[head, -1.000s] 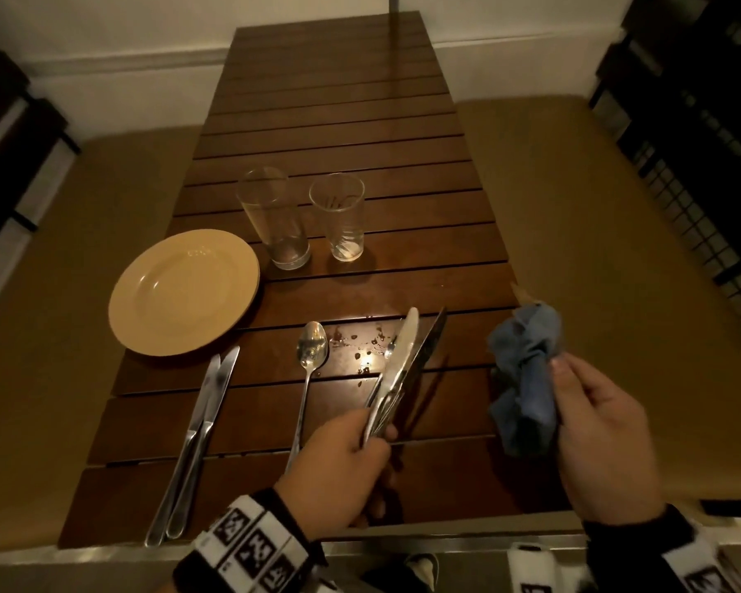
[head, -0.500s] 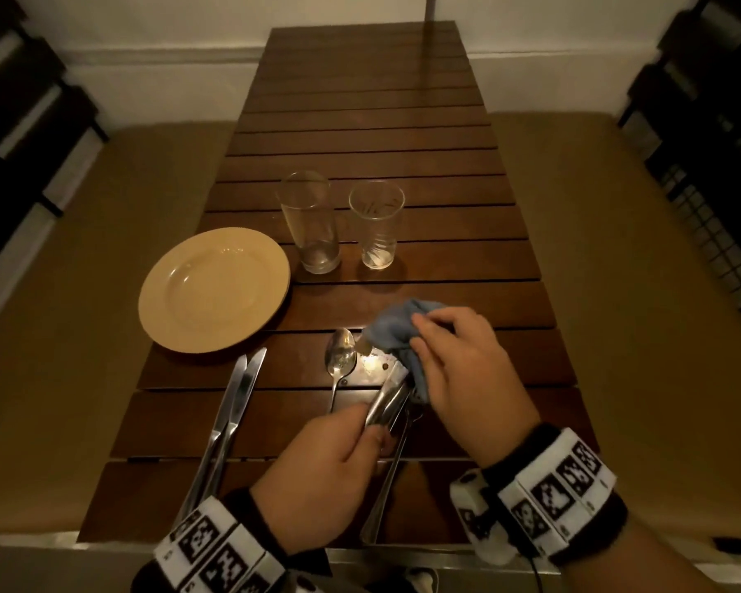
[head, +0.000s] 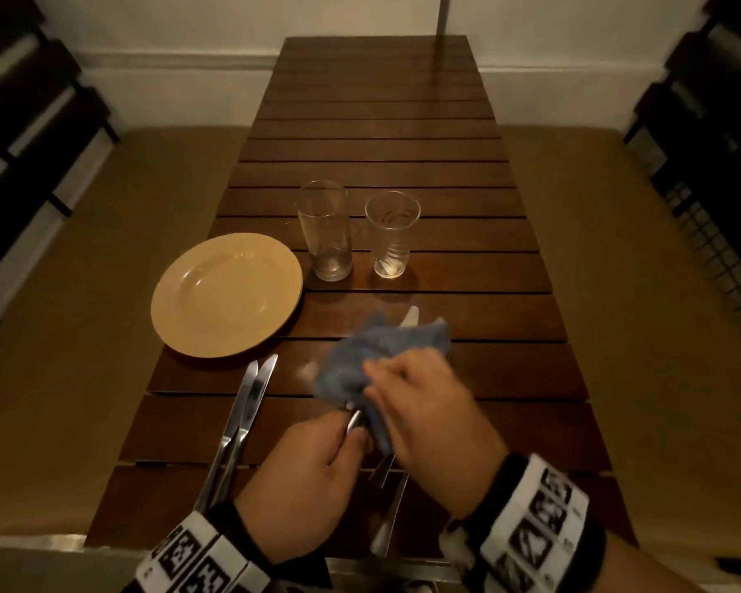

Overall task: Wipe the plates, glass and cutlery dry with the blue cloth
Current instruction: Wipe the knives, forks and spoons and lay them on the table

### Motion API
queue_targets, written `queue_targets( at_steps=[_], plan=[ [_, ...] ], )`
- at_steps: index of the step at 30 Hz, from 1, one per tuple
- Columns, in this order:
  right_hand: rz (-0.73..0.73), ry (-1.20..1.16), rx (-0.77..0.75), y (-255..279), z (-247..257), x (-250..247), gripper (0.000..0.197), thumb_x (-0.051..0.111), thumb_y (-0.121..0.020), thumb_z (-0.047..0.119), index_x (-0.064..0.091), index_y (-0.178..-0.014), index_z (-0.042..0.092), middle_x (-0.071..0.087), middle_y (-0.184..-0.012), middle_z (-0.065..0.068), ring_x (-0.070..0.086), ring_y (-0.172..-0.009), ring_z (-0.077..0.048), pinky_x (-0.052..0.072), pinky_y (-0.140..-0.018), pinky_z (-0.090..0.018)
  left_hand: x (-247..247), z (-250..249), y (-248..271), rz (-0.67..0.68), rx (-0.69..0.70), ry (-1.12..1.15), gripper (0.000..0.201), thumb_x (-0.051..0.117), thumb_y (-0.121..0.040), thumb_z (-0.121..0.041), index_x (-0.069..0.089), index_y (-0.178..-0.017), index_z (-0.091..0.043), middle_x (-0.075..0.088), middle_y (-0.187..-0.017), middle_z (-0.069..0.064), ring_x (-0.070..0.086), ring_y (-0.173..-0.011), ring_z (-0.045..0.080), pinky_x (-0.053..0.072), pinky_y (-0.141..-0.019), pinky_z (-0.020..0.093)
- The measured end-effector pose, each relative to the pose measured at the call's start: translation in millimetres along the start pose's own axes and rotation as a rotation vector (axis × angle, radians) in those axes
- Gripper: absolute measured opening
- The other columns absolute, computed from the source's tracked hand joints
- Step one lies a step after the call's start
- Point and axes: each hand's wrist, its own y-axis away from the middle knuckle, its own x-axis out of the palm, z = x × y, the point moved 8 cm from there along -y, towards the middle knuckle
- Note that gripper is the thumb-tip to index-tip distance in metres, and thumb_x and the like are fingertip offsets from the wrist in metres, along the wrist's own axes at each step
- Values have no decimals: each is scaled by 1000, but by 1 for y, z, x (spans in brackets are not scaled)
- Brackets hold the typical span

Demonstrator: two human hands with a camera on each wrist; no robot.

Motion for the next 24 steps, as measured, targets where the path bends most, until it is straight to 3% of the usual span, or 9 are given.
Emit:
queue_targets(
  at_steps=[3, 5, 7, 9, 13, 15, 20, 24],
  plan=[
    [-45, -47, -48, 6, 1, -1, 28, 61, -94, 19, 68, -117, 5, 65, -104, -9, 58, -91, -20, 53, -78, -35, 4, 15, 3, 10, -190, 282, 32, 47, -100, -29, 61, -73, -20, 49, -53, -6, 43, -46, 9, 36, -47, 28],
    [-102, -18, 8, -3, -16, -6, 32, 57, -94, 21, 67, -119, 4, 64, -104, -9, 56, -93, -18, 54, -77, -33, 12, 15, 7, 69, -323, 558, 32, 45, -103, -20, 62, -76, -13, 39, -51, -3, 33, -43, 12, 29, -42, 24],
    [-150, -9, 111, -15, -35, -13, 33, 55, -94, 22, 66, -118, 3, 62, -101, -8, 56, -92, -19, 54, -76, -32, 14, 6, 8, 102, -341, 665, 29, 43, -103, -14, 60, -80, -6, 36, -52, 0, 29, -43, 12, 27, -40, 23],
    [-188, -31, 183, -19, -41, -17, 31, 55, -94, 22, 67, -117, 4, 60, -99, -7, 55, -92, -20, 52, -77, -30, 14, 2, 7, 94, -350, 716, 29, 41, -102, -12, 58, -80, -4, 35, -51, 1, 28, -43, 12, 26, -39, 21],
    [-109, -72, -10, -4, 6, -12, 28, 55, -93, 19, 68, -113, 5, 62, -97, -8, 55, -89, -20, 54, -75, -35, 11, 11, 4, 6, -423, 832, 36, 43, -102, -11, 62, -71, -11, 30, -50, 3, 23, -42, 12, 18, -42, 18],
    [-111, -45, -43, -5, 6, -13, 25, 60, -92, 17, 69, -111, 3, 62, -94, -9, 57, -85, -21, 54, -72, -37, 10, 12, 6, 18, -432, 838, 36, 42, -102, -11, 61, -71, -11, 29, -50, 3, 23, -41, 11, 19, -41, 18],
    [-118, 33, 90, -33, -40, -18, 16, 62, -91, 16, 71, -96, 4, 60, -88, -8, 57, -84, -23, 55, -70, -38, 11, 3, 13, 129, -388, 758, 31, 40, -102, -12, 58, -78, -7, 32, -51, 1, 24, -44, 12, 23, -40, 20],
    [-86, 21, 247, -34, -50, -14, 28, 45, -93, 27, 68, -93, 9, 53, -89, -5, 53, -85, -19, 51, -70, -30, 10, 0, 13, 146, -361, 730, 28, 41, -102, -13, 57, -82, -3, 32, -51, 2, 24, -41, 12, 23, -38, 19]
  ],
)
